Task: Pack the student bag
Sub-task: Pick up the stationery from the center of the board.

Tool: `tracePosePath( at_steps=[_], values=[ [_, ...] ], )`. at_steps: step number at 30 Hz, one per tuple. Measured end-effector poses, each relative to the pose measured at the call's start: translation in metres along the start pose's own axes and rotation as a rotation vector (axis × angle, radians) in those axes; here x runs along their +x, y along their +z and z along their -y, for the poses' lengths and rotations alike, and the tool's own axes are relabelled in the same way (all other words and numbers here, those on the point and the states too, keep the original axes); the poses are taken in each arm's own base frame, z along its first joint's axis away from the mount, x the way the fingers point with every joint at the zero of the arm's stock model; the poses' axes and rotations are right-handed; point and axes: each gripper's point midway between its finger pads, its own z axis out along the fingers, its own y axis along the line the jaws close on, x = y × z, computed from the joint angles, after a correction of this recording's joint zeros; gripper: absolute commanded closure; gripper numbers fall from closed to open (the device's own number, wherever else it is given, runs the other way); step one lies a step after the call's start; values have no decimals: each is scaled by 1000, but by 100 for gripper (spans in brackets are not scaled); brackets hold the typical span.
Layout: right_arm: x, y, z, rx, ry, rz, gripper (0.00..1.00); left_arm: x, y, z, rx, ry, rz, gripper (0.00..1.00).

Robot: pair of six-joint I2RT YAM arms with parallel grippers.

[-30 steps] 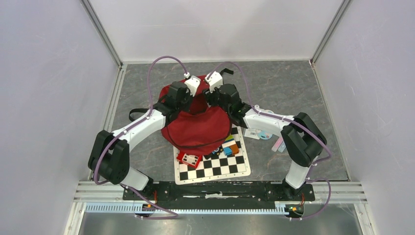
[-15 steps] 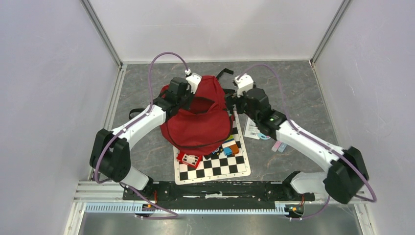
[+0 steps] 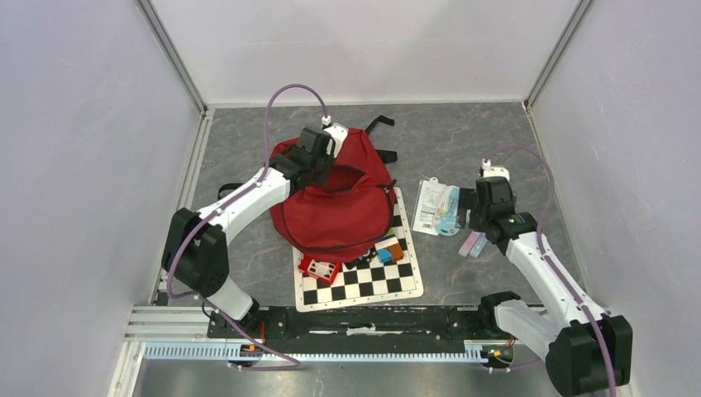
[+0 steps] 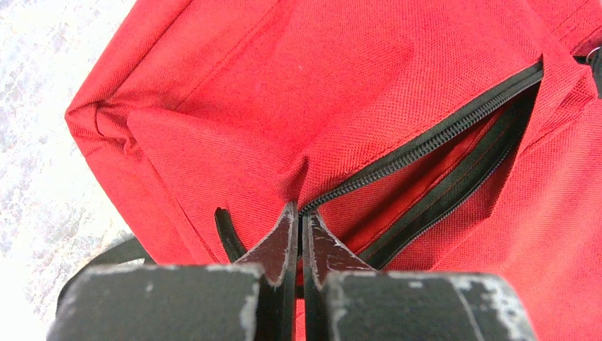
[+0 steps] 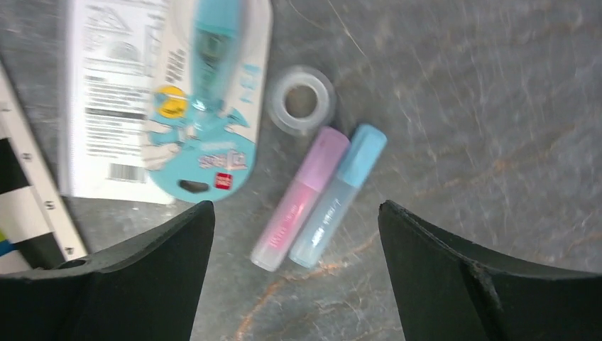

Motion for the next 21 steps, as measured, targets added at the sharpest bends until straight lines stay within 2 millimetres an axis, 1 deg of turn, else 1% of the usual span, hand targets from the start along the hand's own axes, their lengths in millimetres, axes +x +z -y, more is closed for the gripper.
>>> tracePosePath(
  at_steps=[3, 5, 7, 12, 17, 21],
  values=[
    [23, 6, 20, 42, 60, -73, 17, 3, 0, 1, 1, -3, -17, 98],
    [35, 10, 26, 52, 79, -107, 21, 3, 0, 1, 1, -4, -20, 98],
    [42, 13, 25, 42, 88, -129, 25, 2, -1, 1, 0, -5, -19, 98],
    [32, 29, 7, -35, 92, -123, 27, 1, -1, 0, -3, -9, -23, 98],
    [19, 57, -8, -71, 76, -174, 31, 4, 2, 0, -7, -5, -40, 98],
    [3, 76, -19, -97, 67, -179, 35, 6, 2, 1, -6, -1, -51, 98]
  ],
)
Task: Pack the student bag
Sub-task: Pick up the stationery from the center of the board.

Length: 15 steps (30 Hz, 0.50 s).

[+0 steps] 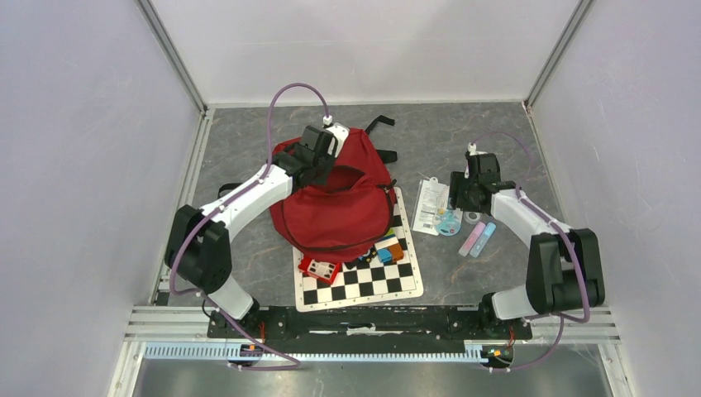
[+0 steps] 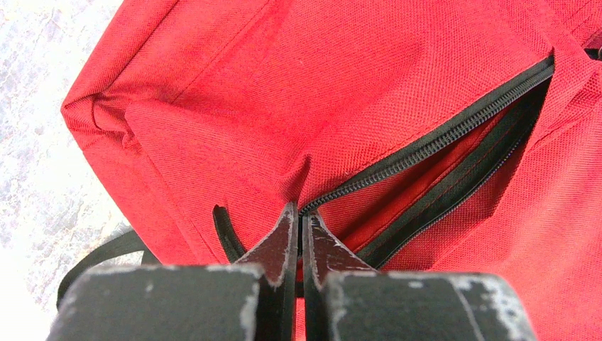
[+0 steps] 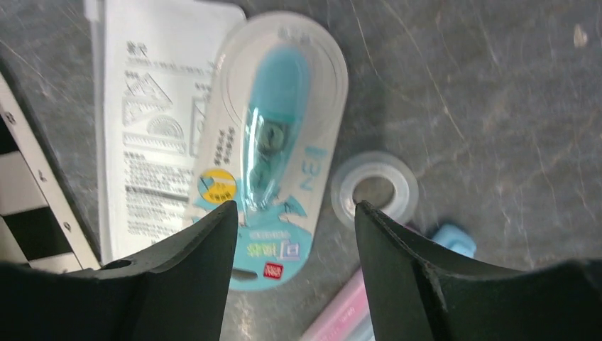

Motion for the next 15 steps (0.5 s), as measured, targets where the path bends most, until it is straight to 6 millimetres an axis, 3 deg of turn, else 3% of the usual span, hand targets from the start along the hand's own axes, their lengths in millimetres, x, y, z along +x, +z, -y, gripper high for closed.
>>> tracePosePath(
  at_steps=[6, 12, 15],
  values=[
    [-21, 22, -13, -31, -3, -2, 41, 0, 1, -1, -6, 2, -6, 98],
    [-6, 41, -19, -30, 2, -66, 51, 1, 1, -2, -11, 3, -13, 98],
    [-6, 42, -24, -32, -3, -64, 64, 1, 1, -2, -12, 3, -14, 98]
  ],
)
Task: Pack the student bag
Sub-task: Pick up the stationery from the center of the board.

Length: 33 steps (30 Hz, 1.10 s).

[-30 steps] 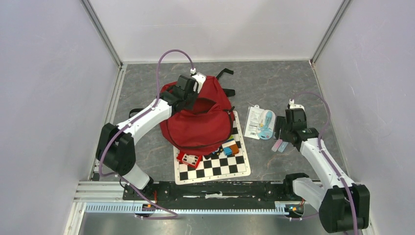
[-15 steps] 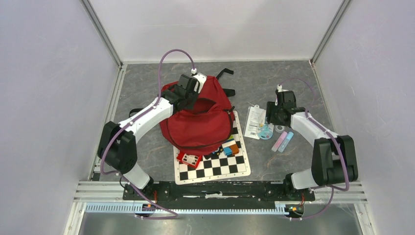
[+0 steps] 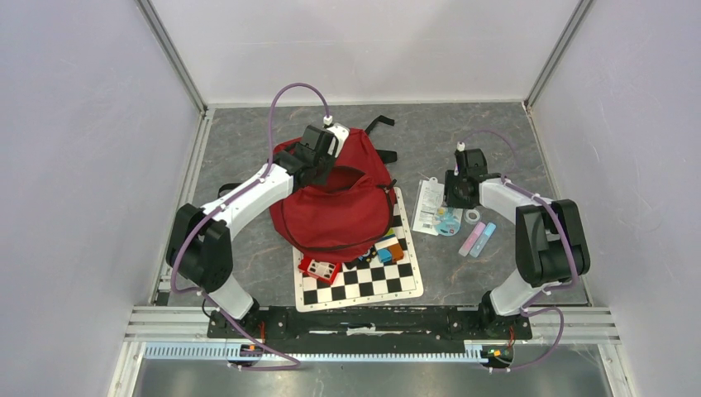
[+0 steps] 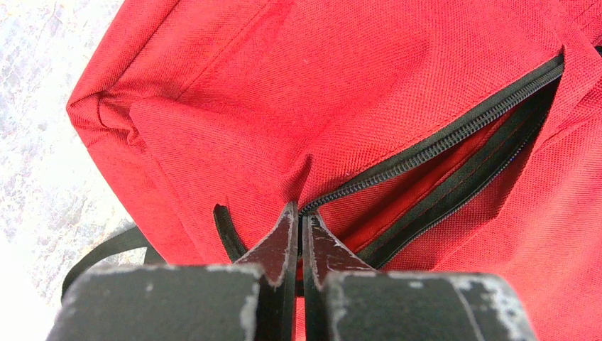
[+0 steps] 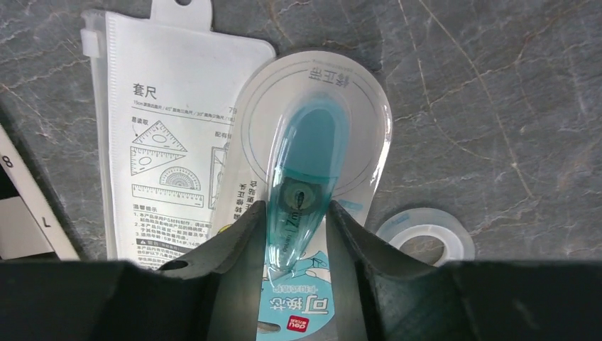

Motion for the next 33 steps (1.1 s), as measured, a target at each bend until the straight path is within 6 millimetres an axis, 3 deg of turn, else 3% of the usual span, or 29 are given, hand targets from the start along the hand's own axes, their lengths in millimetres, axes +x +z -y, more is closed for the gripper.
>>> tracePosePath(
  at_steps=[3, 7, 12, 17, 20, 22, 28, 33],
  values=[
    [0, 1, 0, 11, 3, 3, 83, 0, 0, 0, 0, 0, -1, 98],
    [-1, 0, 1, 26, 10, 6, 100, 0, 0, 0, 0, 0, -1, 98],
    [-3, -9, 1, 32, 12, -1, 100, -1, 0, 0, 0, -1, 5, 98],
    [-28, -45, -15, -13, -14, 49, 100, -1, 0, 0, 0, -1, 3, 98],
    [-40, -76, -49, -110, -66, 85, 100, -1, 0, 1, 6, -1, 4, 98],
    [-38, -96, -79, -185, -118, 88, 100, -1, 0, 2, 11, -2, 4, 98],
    [4, -145, -169, -427, -247, -21, 100, -1, 0, 6, 34, -8, 4, 98],
    [16, -168, -223, -547, -286, -100, 100, -1, -1, 7, 38, -15, 2, 98]
  ],
)
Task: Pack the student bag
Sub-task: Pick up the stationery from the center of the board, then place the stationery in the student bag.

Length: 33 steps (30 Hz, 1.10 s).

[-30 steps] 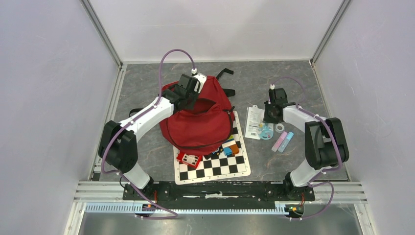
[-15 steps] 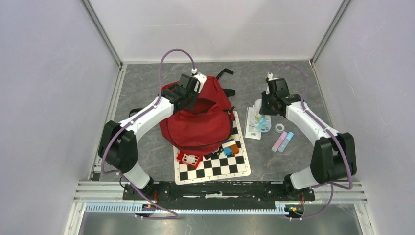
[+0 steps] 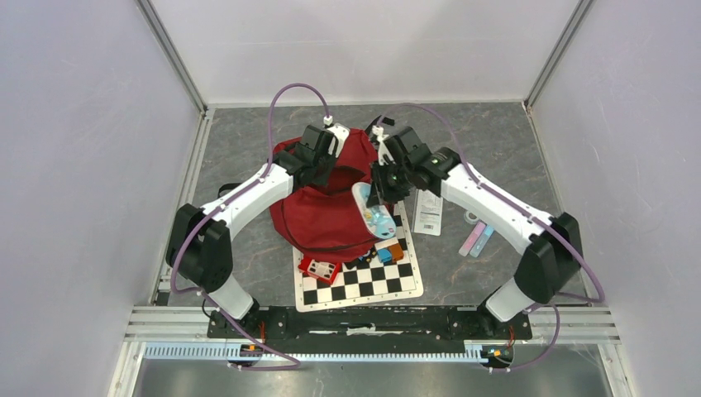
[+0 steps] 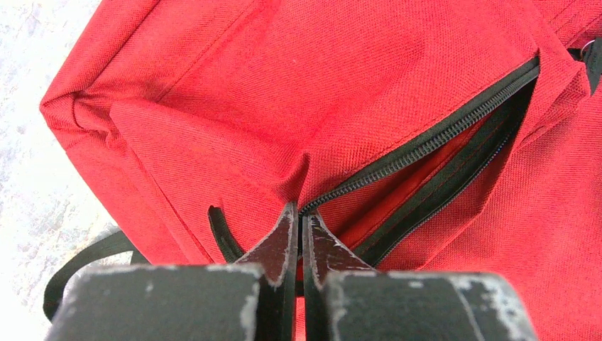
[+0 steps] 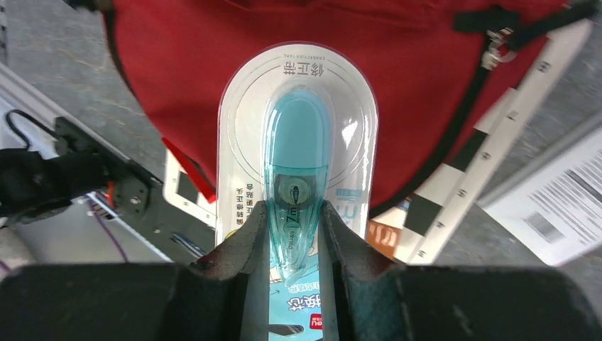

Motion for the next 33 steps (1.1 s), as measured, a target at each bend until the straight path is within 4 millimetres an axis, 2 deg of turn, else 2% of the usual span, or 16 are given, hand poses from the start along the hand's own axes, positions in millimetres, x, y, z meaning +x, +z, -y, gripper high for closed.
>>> tracePosePath(
  at_steps=[3, 7, 14, 19, 23, 26, 33],
  values=[
    [-12, 12, -23, -44, 0, -23, 100, 0, 0, 1, 7, -5, -1, 98],
    [-23, 32, -38, -72, 18, -61, 100, -1, -1, 2, 10, -7, 0, 98],
    [-19, 75, -25, 0, 103, -148, 100, -2, -1, 3, 15, -15, 1, 98],
    [-23, 93, -19, 48, 188, -133, 100, -2, -1, 3, 16, -15, 1, 98],
    [-43, 106, -19, 54, 273, -68, 100, -2, -1, 3, 16, -15, 1, 98],
    [-60, 114, -12, 65, 357, -6, 100, -2, -1, 3, 16, -15, 1, 98],
    [-110, 117, 5, 95, 540, 199, 100, -3, -1, 3, 17, -16, 4, 98]
  ],
)
